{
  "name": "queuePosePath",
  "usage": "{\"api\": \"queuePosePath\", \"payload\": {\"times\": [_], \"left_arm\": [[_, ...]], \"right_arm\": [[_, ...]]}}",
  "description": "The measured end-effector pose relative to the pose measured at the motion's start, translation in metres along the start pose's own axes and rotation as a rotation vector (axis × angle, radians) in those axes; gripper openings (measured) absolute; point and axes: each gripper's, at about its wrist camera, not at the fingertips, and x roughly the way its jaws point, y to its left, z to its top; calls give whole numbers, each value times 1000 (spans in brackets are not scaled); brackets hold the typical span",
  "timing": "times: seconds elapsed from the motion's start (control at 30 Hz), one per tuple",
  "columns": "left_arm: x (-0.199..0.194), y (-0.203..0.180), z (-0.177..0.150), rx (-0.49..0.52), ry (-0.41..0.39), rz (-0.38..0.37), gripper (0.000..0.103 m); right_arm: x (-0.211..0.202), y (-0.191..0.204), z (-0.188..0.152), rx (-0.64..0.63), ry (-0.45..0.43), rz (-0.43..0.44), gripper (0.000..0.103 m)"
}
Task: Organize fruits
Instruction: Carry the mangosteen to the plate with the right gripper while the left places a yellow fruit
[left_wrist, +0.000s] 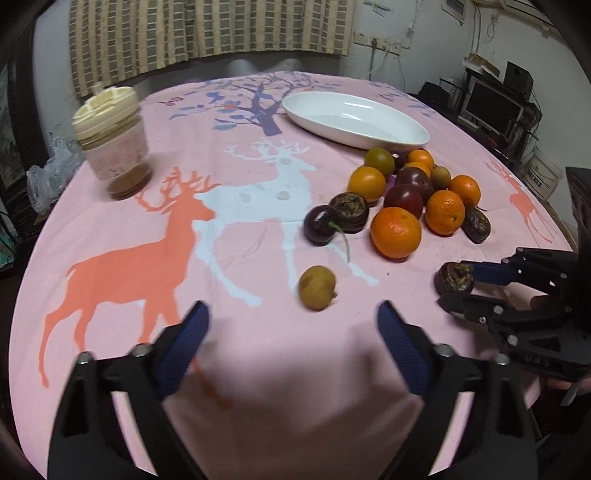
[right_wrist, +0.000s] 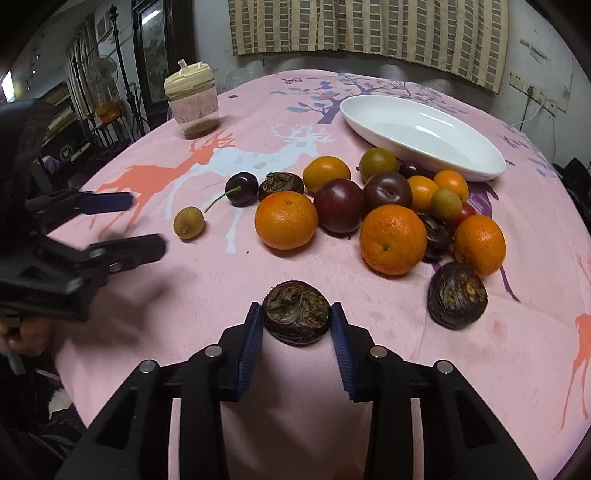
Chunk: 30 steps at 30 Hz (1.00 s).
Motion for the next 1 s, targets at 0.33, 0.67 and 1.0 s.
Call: {"api": "queuePosePath", "payload": {"times": [0.33, 0.67, 1.0], "left_arm": [[30, -12, 16, 29, 66, 8, 37], [13, -11, 22, 42, 36, 7, 24], [41, -44, 170, 96, -112, -73, 24]], "right_arm": [[-8, -21, -9, 49, -22, 32, 38], [-30, -41, 12, 64, -87, 99, 38], [5, -137, 137, 221, -199, -80, 38]]}}
